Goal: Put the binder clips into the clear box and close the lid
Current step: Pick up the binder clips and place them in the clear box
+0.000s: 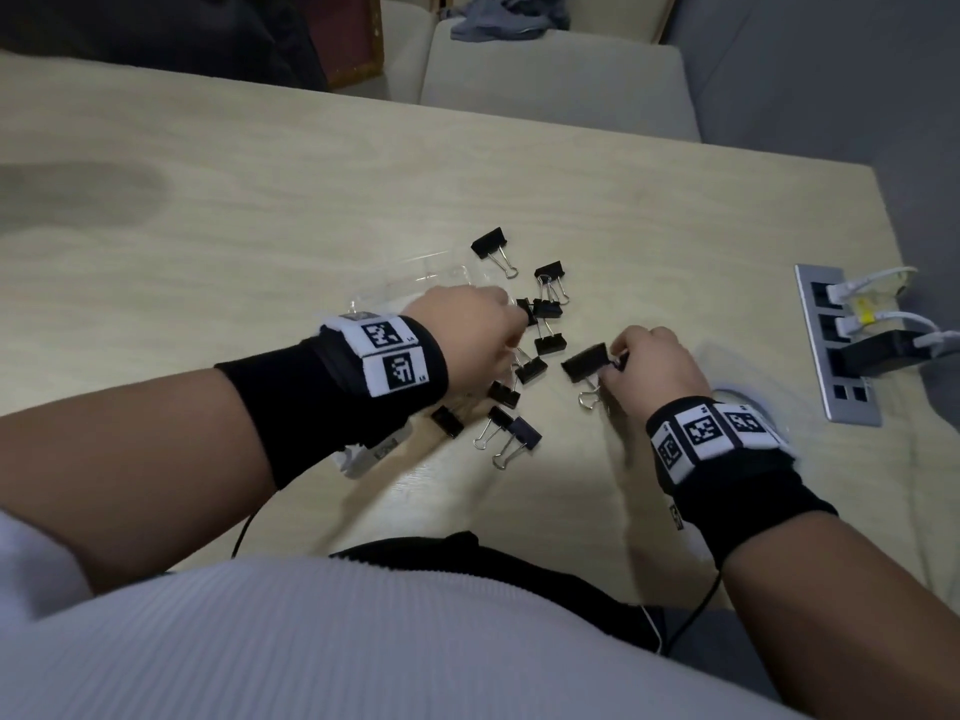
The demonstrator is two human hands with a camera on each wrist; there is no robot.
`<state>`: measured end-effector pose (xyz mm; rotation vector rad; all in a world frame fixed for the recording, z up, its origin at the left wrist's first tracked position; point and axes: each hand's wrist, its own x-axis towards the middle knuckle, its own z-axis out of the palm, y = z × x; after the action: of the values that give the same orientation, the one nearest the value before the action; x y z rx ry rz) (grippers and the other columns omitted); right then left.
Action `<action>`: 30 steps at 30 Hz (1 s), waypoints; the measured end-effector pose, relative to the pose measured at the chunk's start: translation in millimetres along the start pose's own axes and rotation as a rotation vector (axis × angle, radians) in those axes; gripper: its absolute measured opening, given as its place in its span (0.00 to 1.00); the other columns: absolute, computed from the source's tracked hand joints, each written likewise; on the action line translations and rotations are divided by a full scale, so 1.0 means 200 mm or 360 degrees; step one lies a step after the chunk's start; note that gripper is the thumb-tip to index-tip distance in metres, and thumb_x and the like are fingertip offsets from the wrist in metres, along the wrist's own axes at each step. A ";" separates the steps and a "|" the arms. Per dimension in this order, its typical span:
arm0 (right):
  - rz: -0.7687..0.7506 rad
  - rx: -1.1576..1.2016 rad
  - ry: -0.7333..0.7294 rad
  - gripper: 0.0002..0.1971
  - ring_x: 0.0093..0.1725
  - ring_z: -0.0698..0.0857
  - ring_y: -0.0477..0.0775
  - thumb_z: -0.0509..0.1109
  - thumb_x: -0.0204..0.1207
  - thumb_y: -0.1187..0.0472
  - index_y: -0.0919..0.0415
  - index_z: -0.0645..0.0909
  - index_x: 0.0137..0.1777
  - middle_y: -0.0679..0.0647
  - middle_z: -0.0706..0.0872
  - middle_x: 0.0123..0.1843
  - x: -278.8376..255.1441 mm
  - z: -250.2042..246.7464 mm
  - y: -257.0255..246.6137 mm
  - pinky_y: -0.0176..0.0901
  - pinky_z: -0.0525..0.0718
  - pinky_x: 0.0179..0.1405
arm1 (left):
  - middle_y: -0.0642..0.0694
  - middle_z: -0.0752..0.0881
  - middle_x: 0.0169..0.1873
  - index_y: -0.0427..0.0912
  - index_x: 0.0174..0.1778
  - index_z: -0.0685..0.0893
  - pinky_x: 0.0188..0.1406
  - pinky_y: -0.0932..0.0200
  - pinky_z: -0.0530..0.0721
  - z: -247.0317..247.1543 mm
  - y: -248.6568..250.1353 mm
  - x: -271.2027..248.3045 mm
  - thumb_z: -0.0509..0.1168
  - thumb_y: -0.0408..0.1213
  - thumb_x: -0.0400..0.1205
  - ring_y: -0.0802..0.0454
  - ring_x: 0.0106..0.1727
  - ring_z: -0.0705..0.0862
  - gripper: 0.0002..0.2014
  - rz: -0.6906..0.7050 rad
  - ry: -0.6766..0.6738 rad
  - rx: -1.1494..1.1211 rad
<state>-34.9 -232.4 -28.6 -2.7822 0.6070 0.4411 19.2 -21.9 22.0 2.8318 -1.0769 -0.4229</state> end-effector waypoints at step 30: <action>-0.0850 0.0109 0.0198 0.41 0.69 0.75 0.56 0.69 0.70 0.35 0.49 0.63 0.80 0.50 0.80 0.69 -0.15 -0.02 -0.21 0.55 0.68 0.70 | 0.55 0.88 0.39 0.52 0.53 0.86 0.46 0.60 0.78 -0.09 -0.11 0.00 0.73 0.44 0.75 0.56 0.44 0.85 0.11 -0.0494 0.0007 -0.0912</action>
<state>-42.3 -186.2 -6.1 -2.7655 -0.1076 0.1296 37.4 -5.9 34.9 2.4638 -0.4108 -0.6282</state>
